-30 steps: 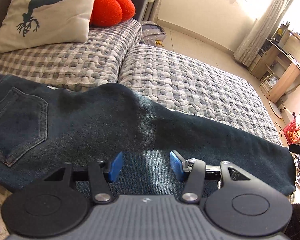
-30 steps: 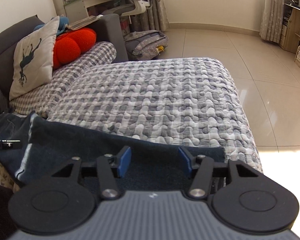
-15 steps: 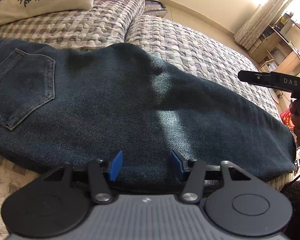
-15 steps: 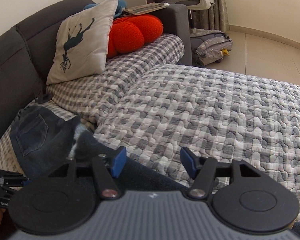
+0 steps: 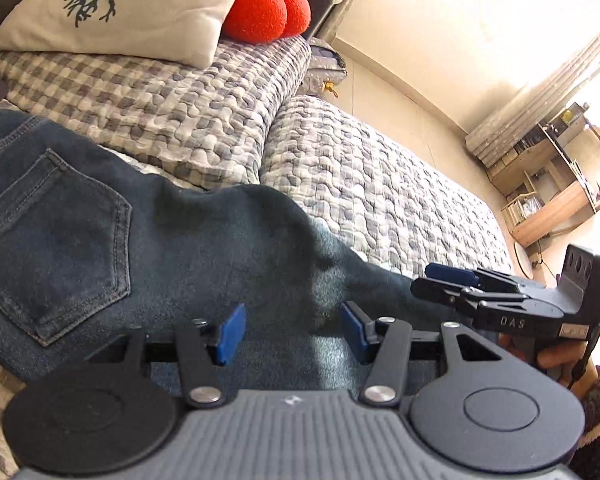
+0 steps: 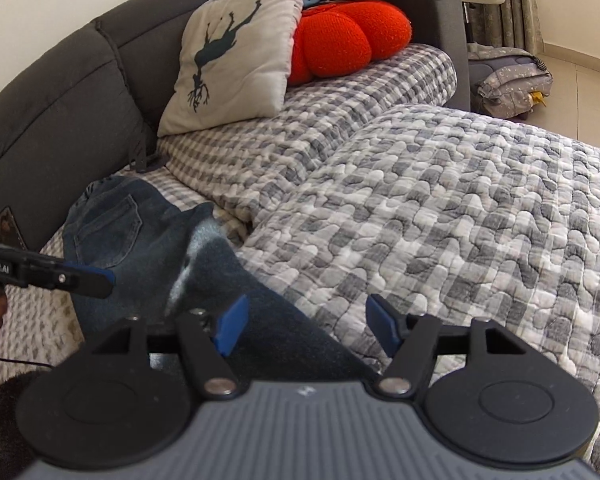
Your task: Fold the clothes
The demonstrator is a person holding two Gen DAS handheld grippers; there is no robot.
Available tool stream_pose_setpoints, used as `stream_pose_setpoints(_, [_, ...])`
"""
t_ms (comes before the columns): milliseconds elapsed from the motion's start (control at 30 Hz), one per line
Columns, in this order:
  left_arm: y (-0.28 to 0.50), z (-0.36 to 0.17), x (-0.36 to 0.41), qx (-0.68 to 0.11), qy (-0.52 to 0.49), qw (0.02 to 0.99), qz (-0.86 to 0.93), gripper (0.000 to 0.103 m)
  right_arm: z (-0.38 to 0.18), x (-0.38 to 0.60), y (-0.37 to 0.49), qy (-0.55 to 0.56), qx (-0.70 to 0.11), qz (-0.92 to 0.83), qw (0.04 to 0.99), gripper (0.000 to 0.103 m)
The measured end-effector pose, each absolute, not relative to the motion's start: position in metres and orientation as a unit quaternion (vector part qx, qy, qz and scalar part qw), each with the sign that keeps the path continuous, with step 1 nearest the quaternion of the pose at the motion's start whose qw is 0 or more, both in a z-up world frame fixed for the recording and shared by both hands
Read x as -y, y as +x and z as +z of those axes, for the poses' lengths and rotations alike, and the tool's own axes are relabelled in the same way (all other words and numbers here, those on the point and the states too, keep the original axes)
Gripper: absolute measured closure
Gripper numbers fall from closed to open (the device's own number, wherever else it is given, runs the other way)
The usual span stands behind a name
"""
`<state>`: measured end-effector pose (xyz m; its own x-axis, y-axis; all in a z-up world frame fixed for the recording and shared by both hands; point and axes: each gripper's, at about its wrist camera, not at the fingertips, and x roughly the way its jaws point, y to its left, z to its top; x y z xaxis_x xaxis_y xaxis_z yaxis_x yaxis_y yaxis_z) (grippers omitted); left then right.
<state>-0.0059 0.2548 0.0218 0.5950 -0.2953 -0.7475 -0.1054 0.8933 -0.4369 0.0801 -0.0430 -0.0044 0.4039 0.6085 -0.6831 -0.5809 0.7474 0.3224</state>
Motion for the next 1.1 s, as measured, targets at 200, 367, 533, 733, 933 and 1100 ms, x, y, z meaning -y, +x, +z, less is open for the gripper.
stream_pose_setpoints(200, [0.048,0.008,-0.262,-0.449,-0.227,0.863,-0.040,0.049,0.001,0.030,0.081,0.022,-0.385,0.383,0.839,0.052])
stream_pose_setpoints(367, [0.069,-0.019,-0.259,-0.444,-0.127,0.886,0.041,0.049,-0.017,0.017,0.077,0.008,-0.399,0.389,0.830,0.067])
stream_pose_setpoints(533, [0.063,-0.030,-0.253,-0.421,-0.064,0.902,0.067,0.048,-0.027,0.020,0.079,0.017,-0.414,0.361,0.836,0.065])
stream_pose_setpoints(733, [0.044,-0.011,-0.272,-0.417,-0.104,0.900,0.073,0.048,-0.021,0.031,0.076,0.018,-0.404,0.356,0.842,0.057])
stream_pose_setpoints(933, [0.008,0.001,-0.306,-0.409,-0.167,0.893,0.088,0.047,-0.014,0.032,0.085,0.008,-0.396,0.361,0.844,0.056])
stream_pose_setpoints(1100, [-0.011,0.007,-0.315,-0.418,-0.215,0.878,0.087,0.047,-0.012,0.007,0.095,0.004,-0.396,0.410,0.821,0.056])
